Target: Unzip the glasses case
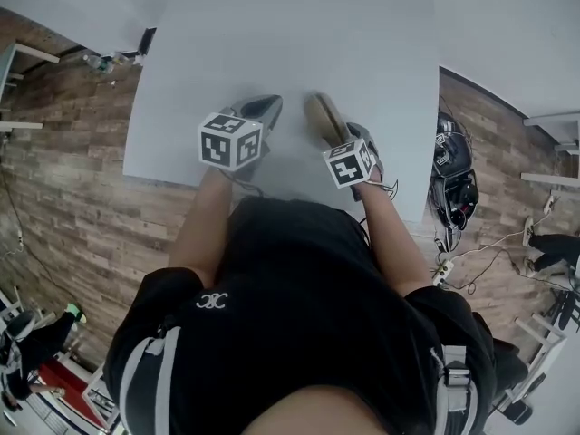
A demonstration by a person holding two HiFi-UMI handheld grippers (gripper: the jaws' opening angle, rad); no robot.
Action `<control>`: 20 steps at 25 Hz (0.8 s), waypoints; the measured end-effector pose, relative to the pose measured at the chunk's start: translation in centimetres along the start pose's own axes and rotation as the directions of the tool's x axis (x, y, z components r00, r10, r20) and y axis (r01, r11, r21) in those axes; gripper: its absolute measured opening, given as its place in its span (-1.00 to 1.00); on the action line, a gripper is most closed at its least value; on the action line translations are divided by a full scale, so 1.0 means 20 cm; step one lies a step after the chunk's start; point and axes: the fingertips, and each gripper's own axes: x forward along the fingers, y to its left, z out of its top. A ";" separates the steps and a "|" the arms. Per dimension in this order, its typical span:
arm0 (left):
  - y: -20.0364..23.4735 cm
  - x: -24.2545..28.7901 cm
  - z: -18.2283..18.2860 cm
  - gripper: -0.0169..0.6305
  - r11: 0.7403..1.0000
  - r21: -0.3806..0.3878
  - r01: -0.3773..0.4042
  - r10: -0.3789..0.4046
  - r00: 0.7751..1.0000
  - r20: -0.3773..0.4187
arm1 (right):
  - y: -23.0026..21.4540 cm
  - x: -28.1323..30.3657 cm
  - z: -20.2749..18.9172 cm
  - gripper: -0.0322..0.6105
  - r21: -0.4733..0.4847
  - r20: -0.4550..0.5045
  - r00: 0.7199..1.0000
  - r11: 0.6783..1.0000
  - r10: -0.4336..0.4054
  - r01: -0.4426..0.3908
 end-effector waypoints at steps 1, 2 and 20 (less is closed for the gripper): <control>0.00 0.00 0.00 -0.94 1.000 0.003 0.004 -0.004 1.000 0.000 | 0.00 0.00 0.02 -0.06 0.011 0.008 1.000 1.000 0.005 -0.005; 0.00 0.00 0.00 -0.94 1.000 0.004 0.008 -0.008 1.000 0.000 | 0.00 -0.01 0.03 -0.06 0.016 0.012 1.000 1.000 0.010 -0.010; 0.04 0.00 -0.01 -0.94 0.996 -0.025 0.089 -0.089 0.996 0.012 | -0.21 -0.57 0.55 -0.86 0.327 0.526 0.829 0.945 -0.188 0.008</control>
